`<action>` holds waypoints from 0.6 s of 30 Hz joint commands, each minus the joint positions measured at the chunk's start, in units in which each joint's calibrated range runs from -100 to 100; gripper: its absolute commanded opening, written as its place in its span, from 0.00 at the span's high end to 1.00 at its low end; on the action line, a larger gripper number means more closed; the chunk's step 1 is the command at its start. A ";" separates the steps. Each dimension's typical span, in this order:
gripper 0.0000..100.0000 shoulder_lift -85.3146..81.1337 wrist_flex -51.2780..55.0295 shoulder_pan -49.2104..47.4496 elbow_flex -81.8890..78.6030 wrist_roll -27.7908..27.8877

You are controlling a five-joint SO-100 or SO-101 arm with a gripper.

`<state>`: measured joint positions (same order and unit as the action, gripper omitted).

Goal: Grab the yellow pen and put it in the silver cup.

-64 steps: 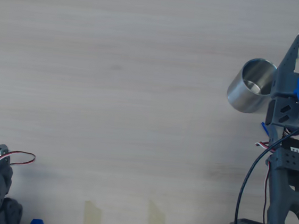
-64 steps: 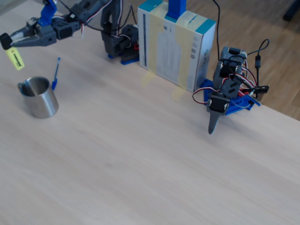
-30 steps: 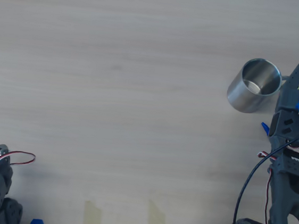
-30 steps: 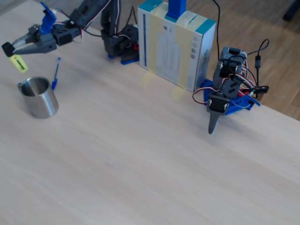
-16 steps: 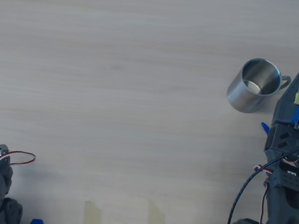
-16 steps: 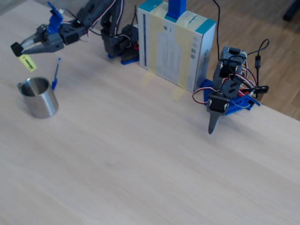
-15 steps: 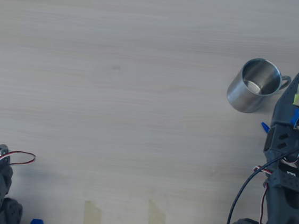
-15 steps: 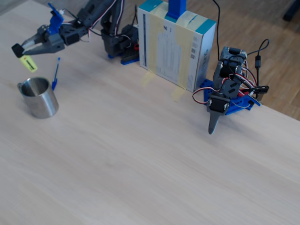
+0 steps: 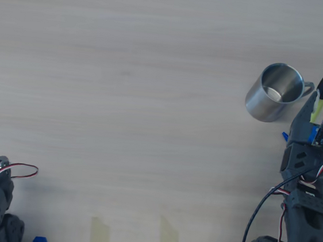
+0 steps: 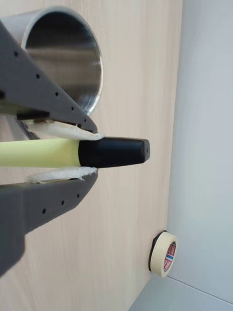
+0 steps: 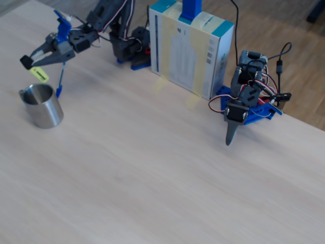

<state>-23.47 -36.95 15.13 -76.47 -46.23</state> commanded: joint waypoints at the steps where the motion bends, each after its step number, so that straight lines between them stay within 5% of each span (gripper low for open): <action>1: 0.98 -1.55 -0.76 -0.47 -0.50 0.35; 18: 0.98 1.86 -6.68 -3.88 -0.59 1.70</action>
<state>-21.72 -39.97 11.71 -78.18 -44.75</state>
